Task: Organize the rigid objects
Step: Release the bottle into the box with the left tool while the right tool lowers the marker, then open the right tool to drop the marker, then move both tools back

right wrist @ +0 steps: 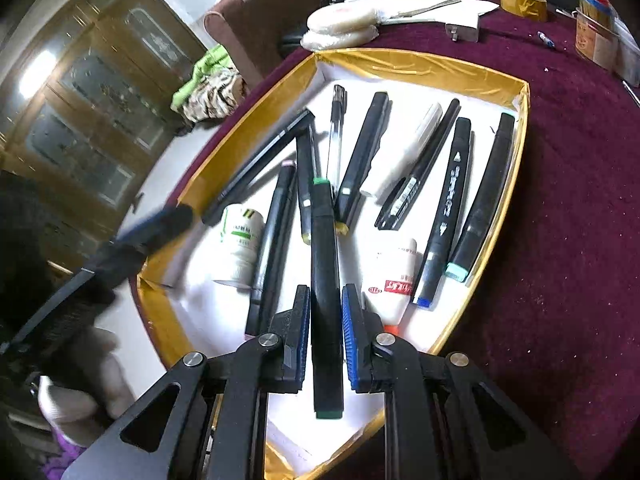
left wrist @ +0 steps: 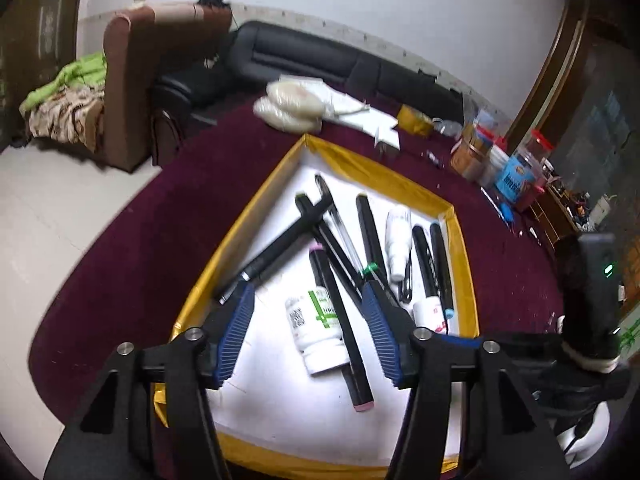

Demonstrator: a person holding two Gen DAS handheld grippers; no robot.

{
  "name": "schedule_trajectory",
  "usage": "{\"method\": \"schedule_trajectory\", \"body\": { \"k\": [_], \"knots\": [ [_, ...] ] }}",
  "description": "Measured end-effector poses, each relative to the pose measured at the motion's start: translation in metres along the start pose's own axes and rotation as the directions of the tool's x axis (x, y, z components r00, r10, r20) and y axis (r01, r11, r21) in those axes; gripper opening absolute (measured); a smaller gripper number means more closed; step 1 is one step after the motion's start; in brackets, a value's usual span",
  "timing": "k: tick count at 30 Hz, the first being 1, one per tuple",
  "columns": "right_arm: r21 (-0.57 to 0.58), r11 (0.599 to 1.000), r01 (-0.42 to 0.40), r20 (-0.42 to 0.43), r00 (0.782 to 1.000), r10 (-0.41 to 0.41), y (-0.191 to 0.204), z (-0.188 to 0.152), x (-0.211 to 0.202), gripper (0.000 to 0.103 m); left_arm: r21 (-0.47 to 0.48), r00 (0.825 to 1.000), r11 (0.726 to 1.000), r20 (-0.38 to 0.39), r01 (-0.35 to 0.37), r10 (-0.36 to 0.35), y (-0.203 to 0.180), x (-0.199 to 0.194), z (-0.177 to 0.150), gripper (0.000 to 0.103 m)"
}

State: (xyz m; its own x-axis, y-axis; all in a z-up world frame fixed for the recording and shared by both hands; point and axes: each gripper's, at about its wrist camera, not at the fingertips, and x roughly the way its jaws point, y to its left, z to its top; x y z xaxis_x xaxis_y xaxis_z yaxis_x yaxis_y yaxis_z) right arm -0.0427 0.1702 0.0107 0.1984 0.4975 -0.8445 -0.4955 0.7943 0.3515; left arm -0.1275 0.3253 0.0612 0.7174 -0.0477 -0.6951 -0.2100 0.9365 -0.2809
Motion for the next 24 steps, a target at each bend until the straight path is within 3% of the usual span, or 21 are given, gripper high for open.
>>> {"method": "schedule_trajectory", "body": {
  "k": [7,12,18,24],
  "knots": [
    [-0.064,0.998,0.029,0.06,0.998,-0.025,0.003,-0.005,-0.016,0.029,0.025,0.998,1.0,0.068,-0.018,0.016,-0.01,-0.017,0.004,0.061],
    [0.024,0.999,0.043,0.177,0.983,-0.047,-0.038,-0.016,-0.062,0.033,0.05,0.995,0.999,0.1,-0.01,0.005,-0.023,-0.026,0.005,0.061],
    [0.192,0.97,0.147,0.28,0.939,-0.198,-0.12,-0.041,-0.116,0.039,0.11,0.994,0.994,0.105,-0.001,-0.01,-0.051,-0.029,0.003,0.065],
    [0.4,0.897,0.186,0.327,0.886,-0.329,-0.207,-0.078,-0.171,0.038,0.168,0.996,0.985,0.082,0.026,-0.04,-0.082,-0.026,-0.001,0.065]
  ]
}}
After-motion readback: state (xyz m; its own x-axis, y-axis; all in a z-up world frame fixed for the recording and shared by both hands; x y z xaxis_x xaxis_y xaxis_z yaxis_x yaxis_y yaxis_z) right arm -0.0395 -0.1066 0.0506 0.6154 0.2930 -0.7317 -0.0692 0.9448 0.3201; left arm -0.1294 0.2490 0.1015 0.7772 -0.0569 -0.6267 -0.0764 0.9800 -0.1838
